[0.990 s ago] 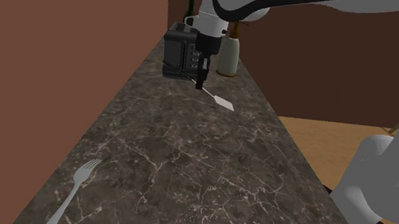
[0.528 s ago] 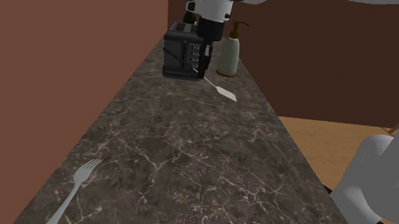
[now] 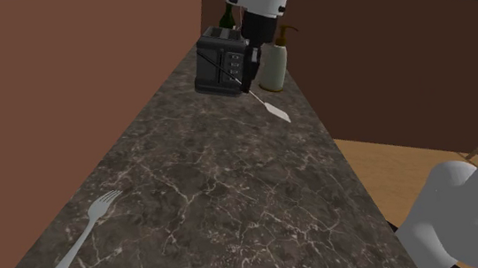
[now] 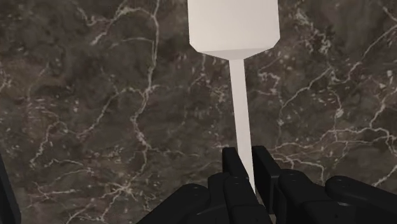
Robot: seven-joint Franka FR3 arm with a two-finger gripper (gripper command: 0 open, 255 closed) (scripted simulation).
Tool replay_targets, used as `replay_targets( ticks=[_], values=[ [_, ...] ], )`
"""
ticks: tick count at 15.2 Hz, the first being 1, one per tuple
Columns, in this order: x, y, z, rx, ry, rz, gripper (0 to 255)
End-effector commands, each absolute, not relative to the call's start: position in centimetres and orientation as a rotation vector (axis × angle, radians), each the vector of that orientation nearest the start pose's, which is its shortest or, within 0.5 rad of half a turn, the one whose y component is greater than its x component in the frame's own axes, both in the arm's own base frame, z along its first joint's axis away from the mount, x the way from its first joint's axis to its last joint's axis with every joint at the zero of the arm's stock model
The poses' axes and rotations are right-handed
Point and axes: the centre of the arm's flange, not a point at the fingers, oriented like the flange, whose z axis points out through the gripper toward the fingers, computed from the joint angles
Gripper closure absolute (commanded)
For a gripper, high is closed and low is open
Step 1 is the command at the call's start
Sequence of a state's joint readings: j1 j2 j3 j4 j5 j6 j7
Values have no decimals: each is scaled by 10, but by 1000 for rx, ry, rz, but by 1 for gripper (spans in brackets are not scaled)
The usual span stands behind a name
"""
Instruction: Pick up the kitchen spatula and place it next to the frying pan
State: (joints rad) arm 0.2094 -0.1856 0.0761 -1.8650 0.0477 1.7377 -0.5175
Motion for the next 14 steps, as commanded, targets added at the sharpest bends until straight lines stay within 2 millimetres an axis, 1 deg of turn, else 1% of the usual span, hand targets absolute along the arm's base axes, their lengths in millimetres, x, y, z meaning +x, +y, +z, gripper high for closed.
replay_targets(
  ticks=[1, 14],
  values=[
    [465, 166, 597, -2871, -1206, -95, 255],
    [323, 262, 597, -2871, -1206, -95, 255]
  ],
)
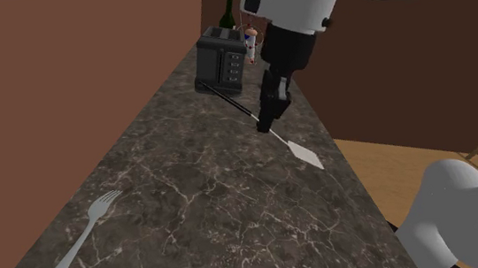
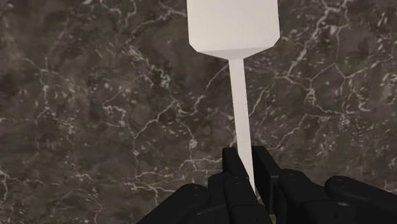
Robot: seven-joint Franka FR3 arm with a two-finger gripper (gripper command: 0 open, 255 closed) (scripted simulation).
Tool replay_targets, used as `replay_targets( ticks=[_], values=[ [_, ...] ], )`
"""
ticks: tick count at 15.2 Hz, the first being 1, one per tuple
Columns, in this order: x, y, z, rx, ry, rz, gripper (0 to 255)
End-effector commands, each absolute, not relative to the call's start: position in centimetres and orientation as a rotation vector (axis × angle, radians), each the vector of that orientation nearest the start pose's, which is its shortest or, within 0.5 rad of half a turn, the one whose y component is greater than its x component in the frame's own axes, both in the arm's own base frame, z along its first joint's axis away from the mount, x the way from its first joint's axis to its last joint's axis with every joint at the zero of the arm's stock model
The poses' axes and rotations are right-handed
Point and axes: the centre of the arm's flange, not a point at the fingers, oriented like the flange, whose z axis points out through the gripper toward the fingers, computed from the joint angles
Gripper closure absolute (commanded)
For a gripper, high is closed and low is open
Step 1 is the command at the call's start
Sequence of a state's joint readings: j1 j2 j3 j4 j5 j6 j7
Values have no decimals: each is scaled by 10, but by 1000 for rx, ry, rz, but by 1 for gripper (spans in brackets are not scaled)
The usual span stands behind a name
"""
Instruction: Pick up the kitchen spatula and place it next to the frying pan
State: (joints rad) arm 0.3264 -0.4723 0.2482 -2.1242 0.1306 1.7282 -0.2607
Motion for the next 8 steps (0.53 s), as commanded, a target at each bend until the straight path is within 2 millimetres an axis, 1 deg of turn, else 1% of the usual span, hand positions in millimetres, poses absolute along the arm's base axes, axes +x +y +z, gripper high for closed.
replay_targets(
  ticks=[1, 8],
  values=[
    [312, 270, 597, -2871, -1206, -95, 255],
    [235, 322, 597, -2871, -1206, -95, 255]
  ],
)
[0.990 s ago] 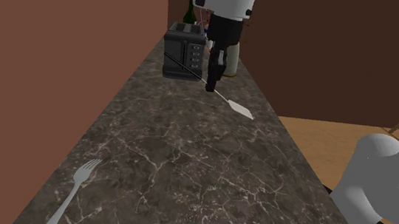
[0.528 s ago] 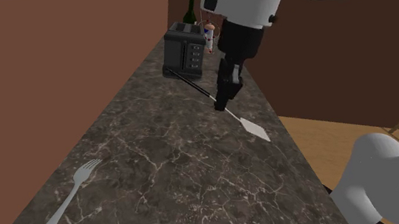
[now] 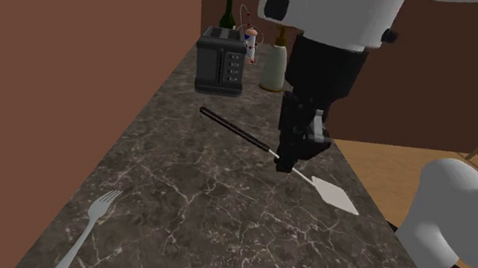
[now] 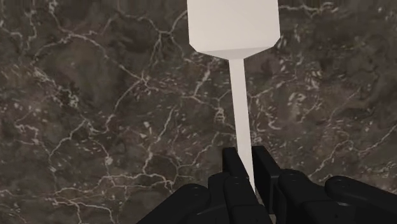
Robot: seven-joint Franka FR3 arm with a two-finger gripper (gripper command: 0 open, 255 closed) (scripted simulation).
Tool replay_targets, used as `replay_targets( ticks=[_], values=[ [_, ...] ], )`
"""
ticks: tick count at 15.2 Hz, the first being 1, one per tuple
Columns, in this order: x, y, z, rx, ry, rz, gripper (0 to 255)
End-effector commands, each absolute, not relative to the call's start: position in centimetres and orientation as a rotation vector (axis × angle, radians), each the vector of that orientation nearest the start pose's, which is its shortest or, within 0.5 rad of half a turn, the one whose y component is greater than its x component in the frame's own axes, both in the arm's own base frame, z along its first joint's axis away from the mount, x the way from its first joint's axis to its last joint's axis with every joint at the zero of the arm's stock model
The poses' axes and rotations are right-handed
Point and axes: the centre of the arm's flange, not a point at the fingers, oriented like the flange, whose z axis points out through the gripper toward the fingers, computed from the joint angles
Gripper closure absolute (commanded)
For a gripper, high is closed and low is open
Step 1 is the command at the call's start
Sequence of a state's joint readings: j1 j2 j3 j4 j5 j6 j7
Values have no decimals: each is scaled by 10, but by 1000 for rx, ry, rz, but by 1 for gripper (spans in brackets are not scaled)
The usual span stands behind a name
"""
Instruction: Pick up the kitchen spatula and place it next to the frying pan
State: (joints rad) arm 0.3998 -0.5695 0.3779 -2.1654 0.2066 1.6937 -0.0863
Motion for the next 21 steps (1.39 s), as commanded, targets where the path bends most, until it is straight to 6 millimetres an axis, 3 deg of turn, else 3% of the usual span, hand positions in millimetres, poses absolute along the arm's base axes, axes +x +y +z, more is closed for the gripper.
replay_targets(
  ticks=[1, 7, 21],
  values=[
    [225, 329, 597, -2871, -1206, -95, 255],
    [159, 374, 598, -2871, -1206, -95, 255],
    [159, 374, 524, -2871, -1206, -95, 255]
  ],
)
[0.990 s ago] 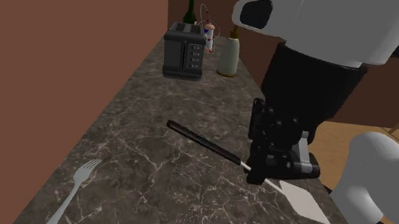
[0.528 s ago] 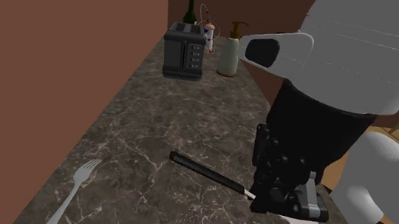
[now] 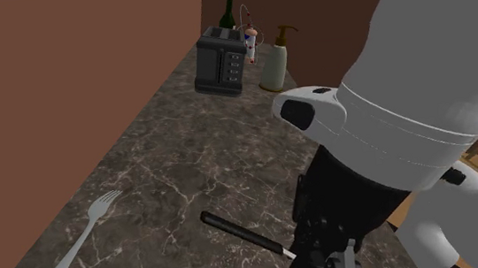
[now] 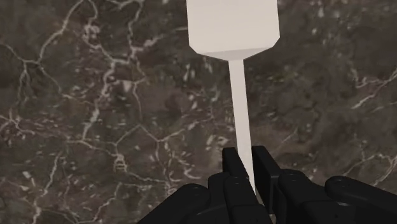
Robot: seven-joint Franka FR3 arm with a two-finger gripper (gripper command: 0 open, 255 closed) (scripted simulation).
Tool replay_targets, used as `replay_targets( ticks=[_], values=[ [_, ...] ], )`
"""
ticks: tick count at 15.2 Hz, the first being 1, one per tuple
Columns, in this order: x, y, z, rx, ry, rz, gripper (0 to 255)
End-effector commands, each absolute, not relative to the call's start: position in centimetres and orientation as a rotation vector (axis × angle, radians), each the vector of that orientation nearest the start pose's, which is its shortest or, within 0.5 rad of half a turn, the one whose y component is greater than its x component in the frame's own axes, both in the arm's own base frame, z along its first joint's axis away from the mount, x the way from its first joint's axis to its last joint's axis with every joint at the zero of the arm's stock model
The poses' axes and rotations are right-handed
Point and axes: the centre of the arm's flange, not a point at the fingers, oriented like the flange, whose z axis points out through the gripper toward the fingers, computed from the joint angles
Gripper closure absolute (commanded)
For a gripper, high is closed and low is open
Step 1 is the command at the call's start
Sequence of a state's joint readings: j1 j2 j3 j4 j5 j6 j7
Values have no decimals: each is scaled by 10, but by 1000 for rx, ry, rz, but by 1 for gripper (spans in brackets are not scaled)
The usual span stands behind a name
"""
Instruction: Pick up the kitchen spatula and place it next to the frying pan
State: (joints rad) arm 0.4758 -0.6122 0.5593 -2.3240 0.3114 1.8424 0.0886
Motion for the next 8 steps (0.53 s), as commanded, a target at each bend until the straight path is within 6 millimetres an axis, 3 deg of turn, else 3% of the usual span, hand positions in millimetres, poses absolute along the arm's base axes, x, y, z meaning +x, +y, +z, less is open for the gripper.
replay_targets(
  ticks=[1, 8],
  values=[
    [159, 374, 518, -2871, -1206, -95, 255],
    [159, 374, 481, -2871, -1206, -95, 255]
  ],
)
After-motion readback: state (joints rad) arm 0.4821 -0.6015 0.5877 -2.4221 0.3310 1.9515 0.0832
